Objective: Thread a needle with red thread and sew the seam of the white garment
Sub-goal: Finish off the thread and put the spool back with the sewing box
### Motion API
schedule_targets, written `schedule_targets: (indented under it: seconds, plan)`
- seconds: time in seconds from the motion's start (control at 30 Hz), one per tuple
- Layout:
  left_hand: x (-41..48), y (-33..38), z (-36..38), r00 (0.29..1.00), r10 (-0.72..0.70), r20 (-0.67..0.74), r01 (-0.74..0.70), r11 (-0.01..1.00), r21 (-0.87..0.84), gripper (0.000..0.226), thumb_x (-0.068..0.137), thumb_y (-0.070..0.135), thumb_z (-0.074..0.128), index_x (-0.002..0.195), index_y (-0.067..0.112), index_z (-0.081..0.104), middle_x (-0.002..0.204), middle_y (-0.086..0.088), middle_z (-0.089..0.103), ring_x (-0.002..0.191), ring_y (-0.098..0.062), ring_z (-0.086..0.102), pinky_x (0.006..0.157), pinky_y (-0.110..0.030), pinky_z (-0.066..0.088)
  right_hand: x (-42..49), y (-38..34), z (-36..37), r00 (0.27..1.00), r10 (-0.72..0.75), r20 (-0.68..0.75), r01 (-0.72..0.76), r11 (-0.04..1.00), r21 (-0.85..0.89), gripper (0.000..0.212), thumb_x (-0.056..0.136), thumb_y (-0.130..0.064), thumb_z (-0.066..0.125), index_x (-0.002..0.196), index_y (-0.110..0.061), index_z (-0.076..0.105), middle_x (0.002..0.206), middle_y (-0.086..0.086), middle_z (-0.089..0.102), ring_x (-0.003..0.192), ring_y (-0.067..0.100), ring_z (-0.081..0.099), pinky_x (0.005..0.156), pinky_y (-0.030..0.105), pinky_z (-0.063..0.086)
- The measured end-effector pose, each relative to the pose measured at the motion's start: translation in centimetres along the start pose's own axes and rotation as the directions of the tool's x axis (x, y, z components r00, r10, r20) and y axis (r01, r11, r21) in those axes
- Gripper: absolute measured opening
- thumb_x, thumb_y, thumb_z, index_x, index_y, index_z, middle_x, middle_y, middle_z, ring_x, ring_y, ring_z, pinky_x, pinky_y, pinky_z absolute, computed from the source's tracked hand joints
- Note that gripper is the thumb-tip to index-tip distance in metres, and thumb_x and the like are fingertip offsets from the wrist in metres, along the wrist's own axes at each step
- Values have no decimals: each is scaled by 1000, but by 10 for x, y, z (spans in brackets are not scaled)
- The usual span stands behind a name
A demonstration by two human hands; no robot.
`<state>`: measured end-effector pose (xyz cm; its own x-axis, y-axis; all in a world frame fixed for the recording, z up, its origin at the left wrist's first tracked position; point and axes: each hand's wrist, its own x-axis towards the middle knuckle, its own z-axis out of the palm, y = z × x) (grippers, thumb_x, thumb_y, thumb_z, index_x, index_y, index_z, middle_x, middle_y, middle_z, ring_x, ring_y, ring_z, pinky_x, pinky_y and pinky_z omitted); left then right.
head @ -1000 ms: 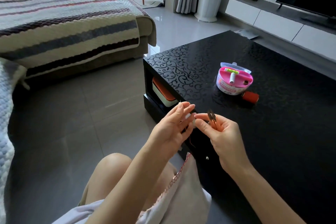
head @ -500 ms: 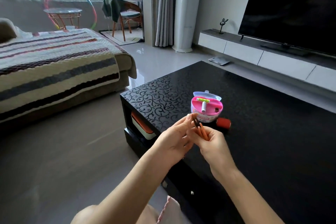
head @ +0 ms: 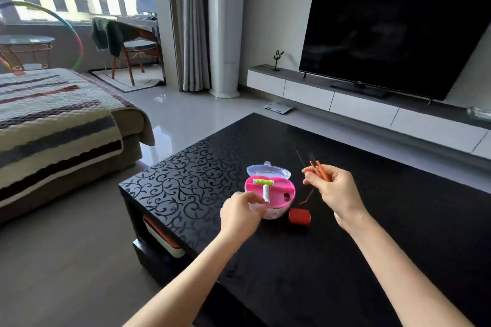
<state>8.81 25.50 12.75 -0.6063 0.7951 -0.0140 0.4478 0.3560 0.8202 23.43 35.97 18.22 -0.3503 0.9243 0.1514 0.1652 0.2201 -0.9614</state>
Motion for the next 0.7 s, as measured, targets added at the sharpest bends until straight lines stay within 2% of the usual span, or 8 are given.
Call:
schedule_targets:
  seconds: [0.07,0.2,0.27,0.3,0.37,0.47,0.6,0.7]
  plan:
    - [23,-3,7,999,0,-45,2,999,52,16,85,28,64,99,27,71,103,4,59,105,-19,56,93,-34,43,20,1,1,1000,-17,-9,17,1000,-15,8,88,-7,66,85,-12,72,75,3,69,65,1,63,56,2,42]
    - [55,-8,17,999,3,-46,5,985,172,30,83,43,65,110,31,67,109,2,53,114,-22,48,99,-32,35,57,-6,16,998,-43,-46,47,995,91,5,87,-6,66,87,-3,71,75,10,66,42,-4,51,44,7,38]
    - [68,-9,24,999,14,-44,-3,971,240,34,85,50,61,116,35,64,117,3,52,116,-22,45,98,-32,31,70,-1,30,999,-47,-22,48,997,54,4,86,-5,68,84,-3,71,76,12,67,47,-3,55,50,7,41]
    - [75,-10,26,999,19,-48,-7,969,246,33,87,48,58,118,35,63,120,3,52,117,-22,44,97,-32,31,76,6,38,998,-57,-9,57,998,-16,4,85,-5,69,82,-4,72,76,12,69,55,0,60,57,13,47]
    - [91,-12,29,999,24,-47,-11,968,250,31,93,39,52,122,36,62,126,2,52,120,-24,43,97,-32,31,86,28,51,996,-72,43,82,951,-298,5,83,-11,70,81,-9,74,77,8,72,70,13,64,69,30,52]
    - [114,-19,27,1000,29,-6,-26,956,291,30,94,39,52,122,39,61,128,2,51,122,-24,41,99,-33,28,92,55,57,991,-24,133,105,756,-646,9,86,-23,67,88,-19,75,83,-2,72,75,14,61,65,27,42]
    - [131,-24,28,998,16,55,-32,955,296,31,87,55,58,114,41,66,120,1,52,119,-24,42,100,-33,29,94,70,59,991,-6,137,103,688,-718,10,85,-24,66,88,-22,75,85,-3,72,85,17,65,66,25,40]
    - [136,-27,32,998,13,60,-26,971,237,26,86,52,61,107,39,69,115,-1,54,116,-25,46,99,-33,33,95,74,59,986,-18,164,137,639,-757,11,85,-22,66,90,-21,76,88,-4,72,87,16,65,68,25,43]
